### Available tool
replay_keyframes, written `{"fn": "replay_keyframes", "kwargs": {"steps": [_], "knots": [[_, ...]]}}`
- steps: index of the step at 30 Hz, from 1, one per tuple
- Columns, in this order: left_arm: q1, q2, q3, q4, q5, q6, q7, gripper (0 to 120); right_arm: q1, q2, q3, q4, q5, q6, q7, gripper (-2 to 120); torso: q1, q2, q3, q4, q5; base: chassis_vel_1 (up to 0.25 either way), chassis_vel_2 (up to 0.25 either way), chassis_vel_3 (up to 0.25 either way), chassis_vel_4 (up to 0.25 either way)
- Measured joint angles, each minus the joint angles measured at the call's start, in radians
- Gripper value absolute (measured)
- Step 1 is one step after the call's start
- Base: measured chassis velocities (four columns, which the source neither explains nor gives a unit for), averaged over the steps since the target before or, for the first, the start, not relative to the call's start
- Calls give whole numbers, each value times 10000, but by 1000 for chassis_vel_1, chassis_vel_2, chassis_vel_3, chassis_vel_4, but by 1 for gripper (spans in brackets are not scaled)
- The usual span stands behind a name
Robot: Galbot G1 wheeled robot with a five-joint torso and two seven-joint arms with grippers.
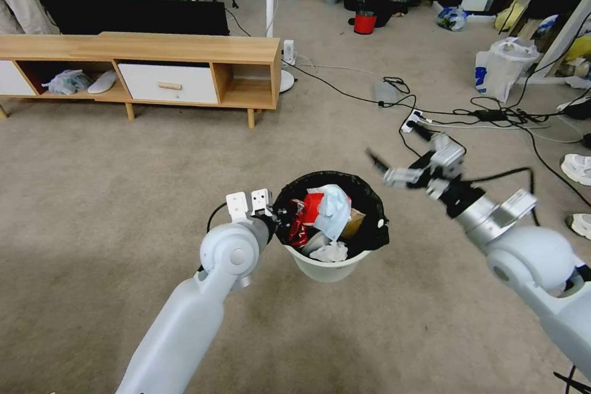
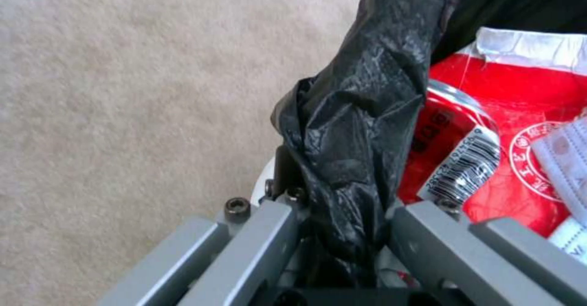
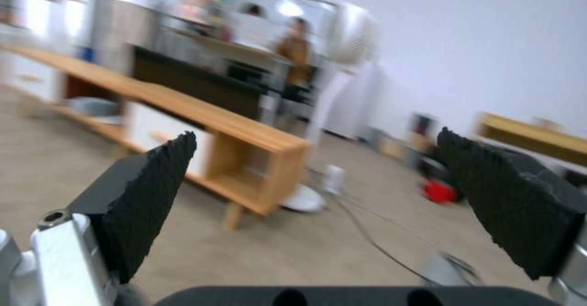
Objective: Pick up the trash bin and place the garbage on the floor into it.
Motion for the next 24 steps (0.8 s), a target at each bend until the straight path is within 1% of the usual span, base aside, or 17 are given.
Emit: {"fn": "replay_keyframes", "kwargs": {"steps": [1, 3, 4, 5, 6, 7, 8, 9, 11, 12, 14, 15, 18, 20, 21, 22, 24], "knots": [[0, 0, 0, 0, 0, 0, 0, 2, 0, 0, 0, 0, 0, 0, 0, 100, 0, 0, 0, 0, 0, 0, 0, 0, 0], [142, 115, -193, -224, 86, -2, 22, 2, -203, 149, 458, 200, -8, -1028, 1155, 100, 0, 0, 0, -1, 0, 0, 0, 0, 0], [142, 115, -193, -224, 86, -2, 22, 2, -203, 149, 458, 200, -8, -1028, 1155, 100, 0, 0, 0, -1, 0, 0, 0, 0, 0], [205, 162, -271, -300, 134, -2, 34, 2, -305, 198, 625, 282, 42, -1439, 1645, 100, 0, 0, 0, -1, 0, 0, 0, 0, 0], [205, 162, -271, -300, 134, -2, 34, 2, -305, 198, 625, 282, 42, -1439, 1645, 100, 0, 0, 0, -1, 0, 0, 0, 0, 0], [286, 206, -362, -383, 223, -1, 57, 2, -457, 276, 858, 390, 183, -1957, 2259, 100, 0, 0, 0, 0, 0, 0, 0, 0, 0], [375, 236, -444, -452, 371, -8, 118, 2, -582, 365, 1025, 465, 304, -2288, 2733, 100, 0, 0, 0, -1, -1, 0, 0, 0, 0], [375, 236, -444, -452, 371, -8, 118, 2, -582, 365, 1025, 465, 304, -2288, 2733, 100, 0, 0, 0, -1, -1, 0, 0, 0, 0], [615, 322, -713, -675, 728, -14, 262, 2, -961, 680, 1484, 560, 625, -2966, 3801, 100, 0, 0, 0, 2, 2, 0, 0, 0, 0], [615, 322, -713, -675, 728, -14, 262, 2, -961, 680, 1484, 560, 625, -2966, 3801, 100, 0, 0, 0, 2, 2, 0, 0, 0, 0], [780, 390, -975, -839, 1037, -19, 417, 2, -1418, 890, 1938, 531, 561, -3102, 4016, 100, 0, 0, -1, -1, 0, 0, 0, 0, 0], [780, 390, -975, -839, 1037, -19, 417, 2, -1418, 890, 1938, 531, 561, -3102, 4016, 100, 0, 0, -1, -1, 0, 0, 0, 0, 0], [857, 448, -1173, -966, 1109, -19, 490, 2, -1702, 1085, 2241, 500, 355, -3102, 4018, 100, 0, 0, -1, -1, 0, 0, 0, 0, 0], [946, 527, -1487, -1130, 1174, -19, 557, 2, -2126, 1435, 2544, 450, -15, -3068, 3944, 100, 0, 1, -1, 0, 0, 0, 0, 0, 0], [946, 527, -1487, -1130, 1174, -19, 557, 2, -2126, 1435, 2544, 450, -15, -3068, 3944, 100, 0, 1, -1, 0, 0, 0, 0, 0, 0], [996, 577, -1645, -1208, 1193, -17, 606, 2, -2325, 1647, 2674, 414, -213, -3038, 3902, 100, 0, 0, -1, 0, 0, 0, 0, 0, 0], [1008, 591, -1678, -1227, 1196, -14, 620, 2, -2380, 1694, 2705, 410, -247, -3026, 3893, 100, 0, 0, -1, 1, 0, 0, 0, 0, 0]]}}
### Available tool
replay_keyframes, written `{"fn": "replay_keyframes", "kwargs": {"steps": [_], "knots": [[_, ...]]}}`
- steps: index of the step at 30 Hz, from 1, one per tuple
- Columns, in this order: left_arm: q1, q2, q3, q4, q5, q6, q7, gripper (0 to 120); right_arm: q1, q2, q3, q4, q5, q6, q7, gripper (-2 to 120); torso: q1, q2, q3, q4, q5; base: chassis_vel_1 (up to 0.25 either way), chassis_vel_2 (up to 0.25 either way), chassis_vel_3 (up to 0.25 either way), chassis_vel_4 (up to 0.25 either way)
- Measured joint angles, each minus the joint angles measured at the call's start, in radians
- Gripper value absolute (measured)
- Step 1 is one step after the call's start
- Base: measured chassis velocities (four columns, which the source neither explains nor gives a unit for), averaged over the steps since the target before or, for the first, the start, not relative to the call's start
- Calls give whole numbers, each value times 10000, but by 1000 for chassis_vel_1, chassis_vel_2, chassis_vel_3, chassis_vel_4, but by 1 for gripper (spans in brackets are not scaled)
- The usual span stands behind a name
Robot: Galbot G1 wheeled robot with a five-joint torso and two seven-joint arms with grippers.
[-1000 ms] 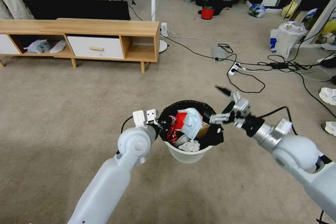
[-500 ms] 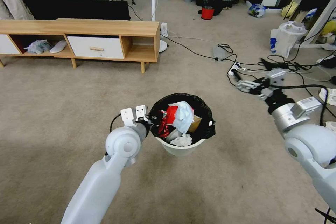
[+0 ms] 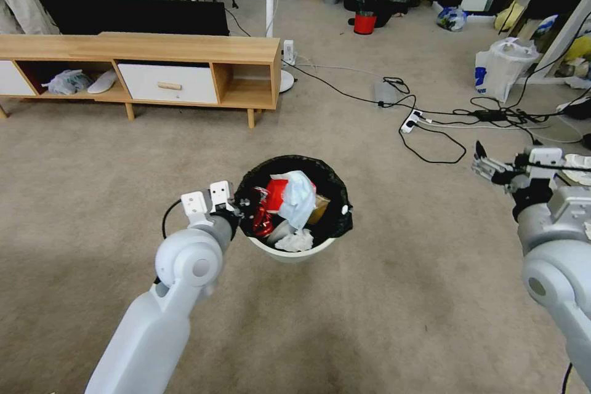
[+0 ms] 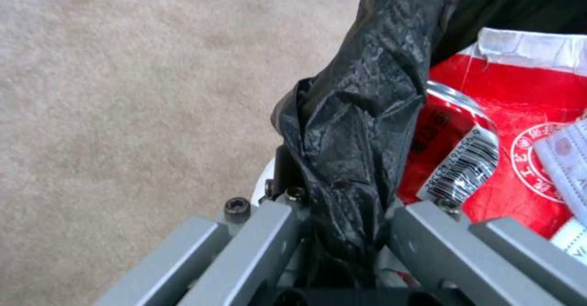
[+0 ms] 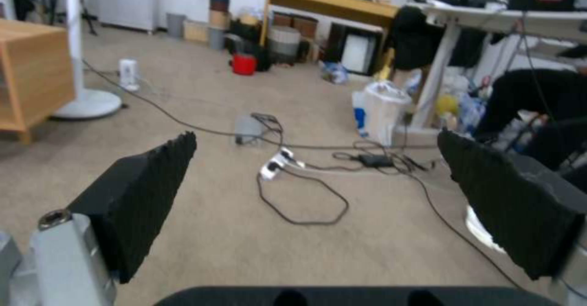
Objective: Pick up the trash bin and place the garbage on the floor into it.
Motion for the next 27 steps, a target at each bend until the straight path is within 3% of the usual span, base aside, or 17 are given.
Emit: {"fn": "replay_keyframes", "kwargs": {"steps": [7, 12, 18, 27], "knots": [[76, 115, -509, -122, 328, 28, 353, 2, -628, 627, 640, -75, -588, 196, -265, 100, 0, 0, 0, -4, -1, 0, 0, 0, 0], [342, 100, -1054, -201, 1201, 41, 1191, 2, -863, 1282, 1034, -127, -1118, 475, -570, 100, 0, 0, 0, -1, -1, 0, 0, 0, 0], [673, 99, -1541, -488, 1237, 160, 1263, 2, -1089, 1783, 1191, -227, -1596, 785, -810, 100, 0, 0, 0, -2, 0, 0, 0, 0, 0], [968, 29, -1874, -718, 1240, 174, 1362, 2, -1113, 2547, 1051, -502, -2232, 1186, -1279, 100, 0, 0, 0, -1, 0, 0, 0, 0, 0]]}}
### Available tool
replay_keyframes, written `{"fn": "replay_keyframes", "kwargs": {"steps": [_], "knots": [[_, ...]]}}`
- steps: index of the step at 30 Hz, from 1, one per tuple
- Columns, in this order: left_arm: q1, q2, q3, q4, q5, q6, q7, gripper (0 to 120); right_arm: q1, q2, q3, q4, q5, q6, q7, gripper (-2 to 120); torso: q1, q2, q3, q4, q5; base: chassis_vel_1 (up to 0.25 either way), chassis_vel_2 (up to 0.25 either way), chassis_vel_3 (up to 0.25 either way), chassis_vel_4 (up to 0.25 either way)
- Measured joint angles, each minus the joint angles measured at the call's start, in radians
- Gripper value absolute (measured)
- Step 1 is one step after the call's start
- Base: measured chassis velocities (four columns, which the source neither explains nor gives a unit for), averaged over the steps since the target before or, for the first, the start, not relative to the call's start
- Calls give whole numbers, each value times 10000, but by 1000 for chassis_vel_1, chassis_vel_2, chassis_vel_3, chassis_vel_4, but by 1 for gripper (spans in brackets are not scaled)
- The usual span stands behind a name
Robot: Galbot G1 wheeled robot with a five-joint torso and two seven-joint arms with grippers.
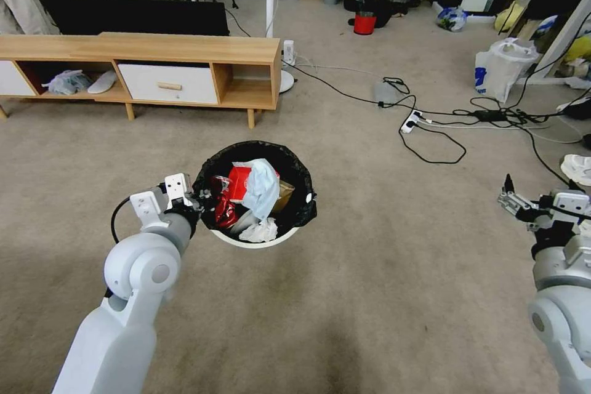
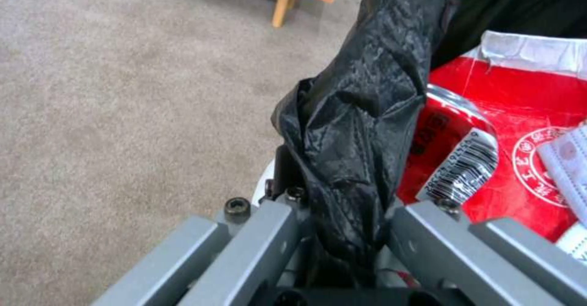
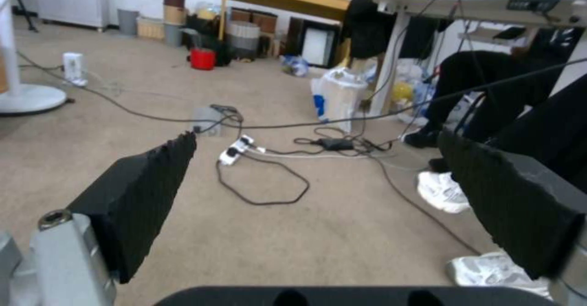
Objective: Pick up the trash bin and place the garbage on the floor into it.
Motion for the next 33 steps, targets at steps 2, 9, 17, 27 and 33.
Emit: {"fn": "replay_keyframes", "kwargs": {"steps": [2, 9, 17, 27, 33], "knots": [[27, -37, -56, -30, 15, 2, 32, 2, 7, 321, -87, -143, -332, 200, -212, 100, 0, 0, 1, 0, 0, 0, 0, 0, 0], [106, -96, -65, -52, 250, 9, 181, 2, -92, 791, -258, -281, -586, 517, -417, 100, 0, 0, 1, 0, 0, 0, 0, 0, 0], [294, -373, -89, -138, 565, 5, 357, 2, -272, 1346, -85, -314, -1008, 822, -564, 100, 0, 0, 0, -1, 0, 0, 0, 0, 0], [372, -341, -158, -256, 567, -12, 390, 2, -232, 1464, -65, -268, -1071, 843, -573, 100, 0, 0, 0, 0, 0, 0, 0, 0, 0], [343, -344, -160, -267, 566, -20, 402, 2, -208, 1466, -65, -364, -1116, 850, -575, 100, 0, 0, 0, 0, 0, 0, 0, 0, 0]]}}
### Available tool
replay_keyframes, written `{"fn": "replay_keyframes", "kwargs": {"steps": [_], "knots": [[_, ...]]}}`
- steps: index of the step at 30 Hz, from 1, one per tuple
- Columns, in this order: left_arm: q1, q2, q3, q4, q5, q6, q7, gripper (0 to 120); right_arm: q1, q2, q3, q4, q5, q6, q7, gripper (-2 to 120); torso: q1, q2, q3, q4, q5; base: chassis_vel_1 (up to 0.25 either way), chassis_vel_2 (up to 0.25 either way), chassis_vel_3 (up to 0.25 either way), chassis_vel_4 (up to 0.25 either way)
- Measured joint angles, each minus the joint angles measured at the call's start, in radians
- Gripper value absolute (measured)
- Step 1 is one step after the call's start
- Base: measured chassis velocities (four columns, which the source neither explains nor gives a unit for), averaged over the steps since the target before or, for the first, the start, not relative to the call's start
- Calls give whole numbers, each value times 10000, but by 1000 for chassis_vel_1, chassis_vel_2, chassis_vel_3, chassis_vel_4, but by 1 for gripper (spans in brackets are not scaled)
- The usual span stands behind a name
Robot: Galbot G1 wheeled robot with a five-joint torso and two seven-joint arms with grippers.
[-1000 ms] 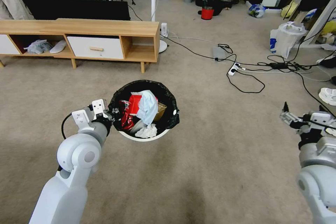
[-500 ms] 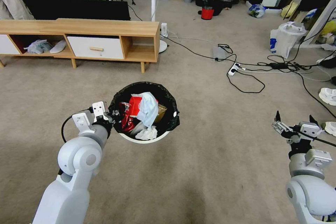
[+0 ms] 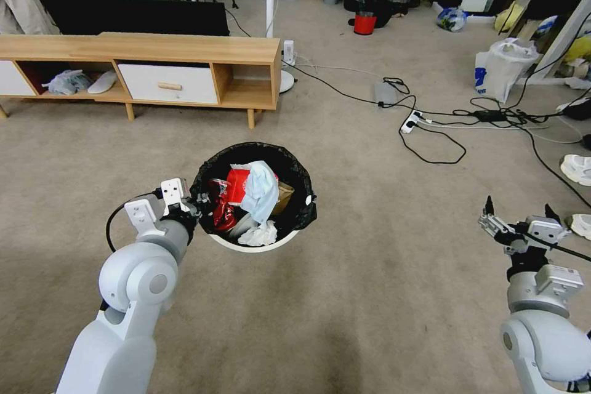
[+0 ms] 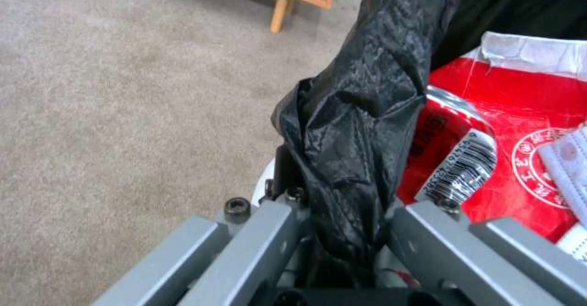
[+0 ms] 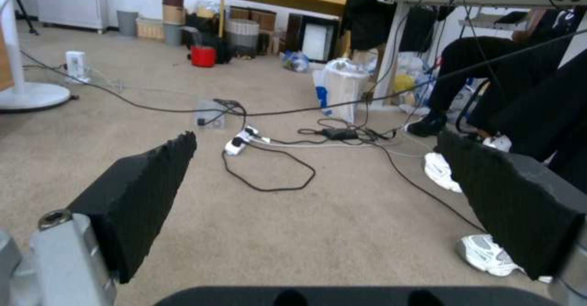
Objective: Pick up the trash bin and place the garbage on the floor into it.
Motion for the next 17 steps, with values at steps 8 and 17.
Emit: {"fn": "replay_keyframes", "kwargs": {"steps": [8, 17], "knots": [[-19, 12, -6, 0, -6, -4, 8, 2, 62, 6, -30, -59, 0, 5, -8, 100, 0, 0, 0, 0, 0, 0, 0, 0, 0], [-33, -27, 3, 0, -44, -23, -45, 2, 62, -72, -111, -102, 17, 15, -25, 100, 0, 0, 0, 0, 0, 0, 0, 0, 0]]}}
